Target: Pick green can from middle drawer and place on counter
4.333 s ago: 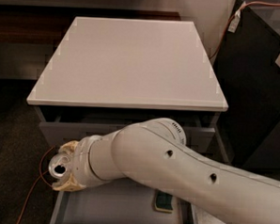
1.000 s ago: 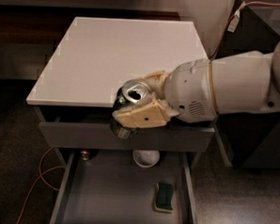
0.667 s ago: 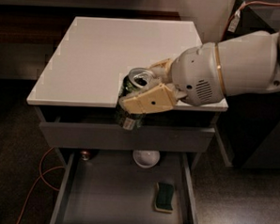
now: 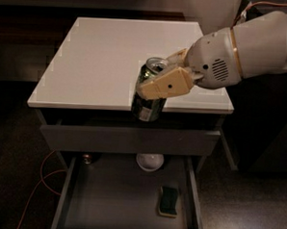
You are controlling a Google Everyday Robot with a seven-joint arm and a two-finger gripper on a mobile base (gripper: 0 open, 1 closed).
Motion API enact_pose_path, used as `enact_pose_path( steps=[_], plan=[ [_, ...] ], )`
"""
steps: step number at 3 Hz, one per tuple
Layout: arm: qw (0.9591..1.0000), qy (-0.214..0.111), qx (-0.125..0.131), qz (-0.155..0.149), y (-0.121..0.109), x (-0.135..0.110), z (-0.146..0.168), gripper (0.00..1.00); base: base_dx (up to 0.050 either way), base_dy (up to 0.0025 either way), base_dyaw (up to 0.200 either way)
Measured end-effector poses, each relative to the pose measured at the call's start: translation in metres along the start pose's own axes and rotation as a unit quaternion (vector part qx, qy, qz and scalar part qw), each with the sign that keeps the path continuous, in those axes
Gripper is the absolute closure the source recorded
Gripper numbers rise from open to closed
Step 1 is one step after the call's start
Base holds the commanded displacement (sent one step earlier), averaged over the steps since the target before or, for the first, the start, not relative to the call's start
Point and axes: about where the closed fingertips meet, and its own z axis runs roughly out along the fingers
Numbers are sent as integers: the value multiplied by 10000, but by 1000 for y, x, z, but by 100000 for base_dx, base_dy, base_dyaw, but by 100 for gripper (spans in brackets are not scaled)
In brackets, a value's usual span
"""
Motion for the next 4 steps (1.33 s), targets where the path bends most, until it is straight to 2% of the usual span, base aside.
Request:
enact_pose_path(
  steps=[1, 2, 3, 4],
  plan=[
    [9986, 285, 413, 189, -40, 0, -19, 100, 4647, 3, -54],
    [9986, 285, 413, 189, -40, 0, -19, 100, 5000, -1, 12],
    [9986, 285, 413, 189, -40, 0, -19, 100, 0, 0, 0],
    [9973, 483, 447, 336, -59, -1, -10, 100, 0, 0, 0]
  ],
)
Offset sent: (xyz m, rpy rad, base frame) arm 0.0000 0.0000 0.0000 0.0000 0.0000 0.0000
